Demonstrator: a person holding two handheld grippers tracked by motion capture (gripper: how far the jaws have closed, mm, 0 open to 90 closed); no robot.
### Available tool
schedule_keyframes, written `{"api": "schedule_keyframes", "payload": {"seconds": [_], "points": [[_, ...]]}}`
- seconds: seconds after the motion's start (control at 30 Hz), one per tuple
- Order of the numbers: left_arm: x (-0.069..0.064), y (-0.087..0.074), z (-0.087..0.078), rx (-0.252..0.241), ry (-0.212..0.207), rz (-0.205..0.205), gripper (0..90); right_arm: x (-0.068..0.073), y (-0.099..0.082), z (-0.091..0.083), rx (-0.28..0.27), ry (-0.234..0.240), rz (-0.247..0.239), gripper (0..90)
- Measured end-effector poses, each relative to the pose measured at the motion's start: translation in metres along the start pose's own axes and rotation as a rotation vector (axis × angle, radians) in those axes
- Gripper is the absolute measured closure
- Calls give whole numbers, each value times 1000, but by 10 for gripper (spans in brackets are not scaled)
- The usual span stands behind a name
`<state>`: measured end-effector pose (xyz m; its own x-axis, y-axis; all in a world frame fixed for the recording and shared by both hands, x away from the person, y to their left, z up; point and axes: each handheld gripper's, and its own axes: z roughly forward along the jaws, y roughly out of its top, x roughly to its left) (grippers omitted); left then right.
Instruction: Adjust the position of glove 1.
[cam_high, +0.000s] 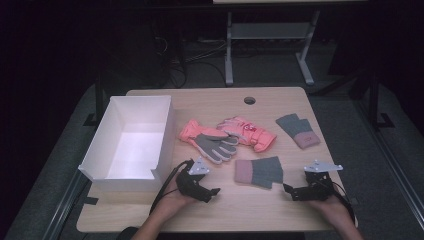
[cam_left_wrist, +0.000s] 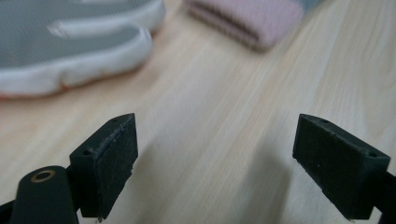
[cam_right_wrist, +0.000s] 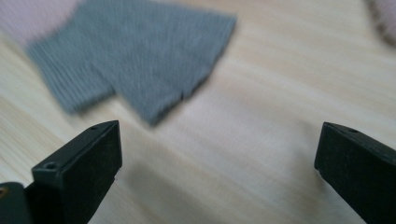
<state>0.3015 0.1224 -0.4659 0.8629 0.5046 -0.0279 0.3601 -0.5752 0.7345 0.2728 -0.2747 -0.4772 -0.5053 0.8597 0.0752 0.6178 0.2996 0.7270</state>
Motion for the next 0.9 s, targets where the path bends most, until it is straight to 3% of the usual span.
{"api": "schedule_keyframes", "payload": {"seconds": [0.03,0.07,0.2,0.4,0.5,0.6,0.67,0.87,0.9], "points": [[0,0,0,0,0,0,137,0,0,0,0,0,0,5],[2,1,-2,7,-9,-1,137,-3,1,-7,-36,-18,0,5],[2,0,1,49,-27,-2,137,-6,-2,-9,-17,-19,10,5],[2,7,-3,33,-38,11,142,-5,0,-12,-37,-21,6,5],[1,10,-3,13,-54,2,205,-3,1,-14,-37,-17,7,5],[1,14,-2,33,-66,7,259,0,4,-15,-40,-14,-3,5],[1,19,-3,29,-68,21,342,0,5,-15,-37,-15,-8,5],[2,29,-1,38,-130,-13,623,0,4,-15,-31,-10,3,5],[2,31,0,42,-148,-31,712,0,4,-15,-33,-7,6,5]]}}
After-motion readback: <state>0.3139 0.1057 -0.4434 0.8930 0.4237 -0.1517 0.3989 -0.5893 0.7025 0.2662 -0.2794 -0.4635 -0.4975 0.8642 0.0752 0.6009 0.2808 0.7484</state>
